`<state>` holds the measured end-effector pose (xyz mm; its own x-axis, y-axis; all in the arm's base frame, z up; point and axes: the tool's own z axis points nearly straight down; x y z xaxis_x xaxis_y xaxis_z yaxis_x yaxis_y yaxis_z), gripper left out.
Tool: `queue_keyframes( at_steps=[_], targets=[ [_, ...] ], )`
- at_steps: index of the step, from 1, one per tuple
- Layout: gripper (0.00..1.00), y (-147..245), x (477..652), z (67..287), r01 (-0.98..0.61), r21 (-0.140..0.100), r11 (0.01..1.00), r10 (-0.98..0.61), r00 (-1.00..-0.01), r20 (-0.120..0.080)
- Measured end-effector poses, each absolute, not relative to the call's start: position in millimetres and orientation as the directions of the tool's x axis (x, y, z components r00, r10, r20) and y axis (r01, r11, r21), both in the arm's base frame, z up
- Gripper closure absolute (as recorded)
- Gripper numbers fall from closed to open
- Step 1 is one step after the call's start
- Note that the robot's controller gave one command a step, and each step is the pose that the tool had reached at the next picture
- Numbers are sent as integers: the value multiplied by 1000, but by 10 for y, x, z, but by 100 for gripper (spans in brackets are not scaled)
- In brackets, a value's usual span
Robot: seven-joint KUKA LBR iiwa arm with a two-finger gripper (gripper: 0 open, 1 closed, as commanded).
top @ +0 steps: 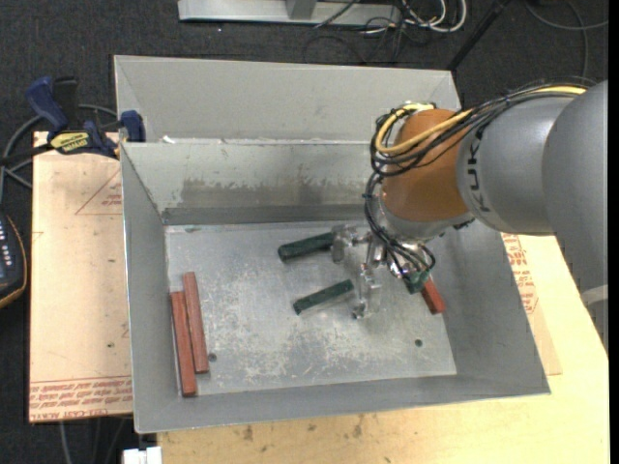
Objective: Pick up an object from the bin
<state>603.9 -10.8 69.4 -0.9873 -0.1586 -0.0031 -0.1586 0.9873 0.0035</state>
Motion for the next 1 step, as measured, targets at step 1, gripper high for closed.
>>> queue_keyframes(
  at_steps=[1],
  targets=[
    [100, -155, 6038, 706, -152, 0, 988, -152, -988, -3]
  ],
)
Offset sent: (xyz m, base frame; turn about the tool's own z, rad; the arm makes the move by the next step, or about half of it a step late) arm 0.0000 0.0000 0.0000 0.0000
